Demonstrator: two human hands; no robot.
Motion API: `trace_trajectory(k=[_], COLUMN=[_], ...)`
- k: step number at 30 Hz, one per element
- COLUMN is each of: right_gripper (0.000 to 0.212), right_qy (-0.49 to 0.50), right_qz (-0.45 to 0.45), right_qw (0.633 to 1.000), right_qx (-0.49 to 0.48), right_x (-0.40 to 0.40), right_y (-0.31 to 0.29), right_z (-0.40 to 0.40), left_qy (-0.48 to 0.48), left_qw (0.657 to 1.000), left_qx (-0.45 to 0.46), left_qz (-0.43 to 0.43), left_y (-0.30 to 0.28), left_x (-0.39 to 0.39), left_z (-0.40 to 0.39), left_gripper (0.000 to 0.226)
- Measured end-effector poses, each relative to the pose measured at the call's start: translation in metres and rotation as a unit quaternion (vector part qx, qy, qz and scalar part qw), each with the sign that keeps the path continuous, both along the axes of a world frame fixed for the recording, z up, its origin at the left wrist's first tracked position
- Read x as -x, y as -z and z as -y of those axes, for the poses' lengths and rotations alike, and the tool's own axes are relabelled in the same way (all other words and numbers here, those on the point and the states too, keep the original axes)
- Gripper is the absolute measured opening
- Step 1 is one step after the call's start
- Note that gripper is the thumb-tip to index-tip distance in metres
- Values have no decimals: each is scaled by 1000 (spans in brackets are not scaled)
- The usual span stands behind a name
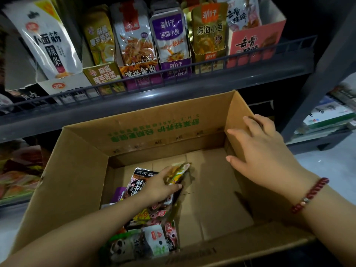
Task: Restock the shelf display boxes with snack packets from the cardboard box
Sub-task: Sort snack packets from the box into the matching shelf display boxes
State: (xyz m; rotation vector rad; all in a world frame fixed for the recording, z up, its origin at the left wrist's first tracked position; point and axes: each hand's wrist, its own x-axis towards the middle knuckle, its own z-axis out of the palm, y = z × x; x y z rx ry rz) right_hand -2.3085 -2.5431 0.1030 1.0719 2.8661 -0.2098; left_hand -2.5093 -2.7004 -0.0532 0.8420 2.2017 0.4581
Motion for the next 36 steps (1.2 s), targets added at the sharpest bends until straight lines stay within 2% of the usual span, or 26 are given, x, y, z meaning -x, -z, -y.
trace_trajectory(k=[4,11,15,24,27,32,36], right_gripper=[66,65,64,60,58,58,65], right_qy=[-2,-5,-7,-9,-8,-11,5], right_qz=[-2,-4,-8,-8,-25,-101,-141], right_qw=[1000,1000,1000,1000,1000,994,989], right_qx=[-1,2,1,7,2,46,49], right_x=[0,0,0,1,1,6,9], right_y=[0,-1,-1,-3,-4,-7,-9], right_z=[-1,-1,0,0,1,3,2], left_qy=[70,75,101,136,162,260,278], left_qw=[997,995,993,990,983,949,940], left_qx=[28,-14,-24,-43,-76,-151,-179], left_qz=[-15,62,60,-6,-33,-95,-85], left_y=[3,-1,0,8,-14,-89,-139], left_x=[-20,-22,-27,-20,-20,-21,-28], left_z=[-5,-3,-2,5,-4,-13,-5], left_gripper=[88,78,70,76,73,69,68])
